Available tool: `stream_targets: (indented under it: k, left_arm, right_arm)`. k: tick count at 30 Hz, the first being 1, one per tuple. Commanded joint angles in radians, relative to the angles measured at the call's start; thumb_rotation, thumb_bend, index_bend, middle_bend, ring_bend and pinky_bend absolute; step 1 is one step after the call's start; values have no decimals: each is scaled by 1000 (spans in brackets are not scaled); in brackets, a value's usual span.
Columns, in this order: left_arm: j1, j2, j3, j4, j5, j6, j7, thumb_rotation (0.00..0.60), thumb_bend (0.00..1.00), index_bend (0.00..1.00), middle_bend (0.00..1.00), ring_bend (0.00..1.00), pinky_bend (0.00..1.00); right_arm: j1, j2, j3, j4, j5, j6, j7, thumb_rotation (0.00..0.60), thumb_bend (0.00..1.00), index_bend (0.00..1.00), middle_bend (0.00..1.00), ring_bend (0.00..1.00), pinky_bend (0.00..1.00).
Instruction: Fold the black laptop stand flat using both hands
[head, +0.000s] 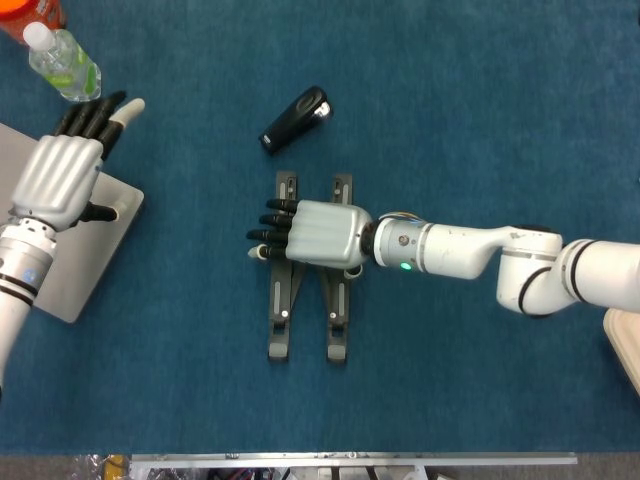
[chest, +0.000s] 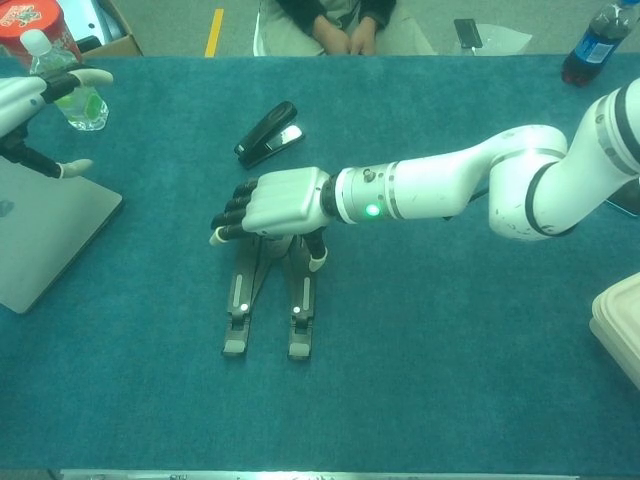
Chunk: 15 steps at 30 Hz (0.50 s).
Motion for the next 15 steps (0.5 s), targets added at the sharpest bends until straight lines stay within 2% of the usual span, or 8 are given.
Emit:
stream_targets:
  k: [1,15]
  left_arm:
    - [4,1,0,5,5,1,-9,600,293,0,0,0,49]
    - [10,-2,-4,8,14,-1,-5,600,293,0,0,0,49]
  right_arm:
    - [4,-1,-6,0,3,-1,5,600,0,0,0,0,41]
    - [2,69,-22,-83,23,24,-23,600,0,0,0,0,41]
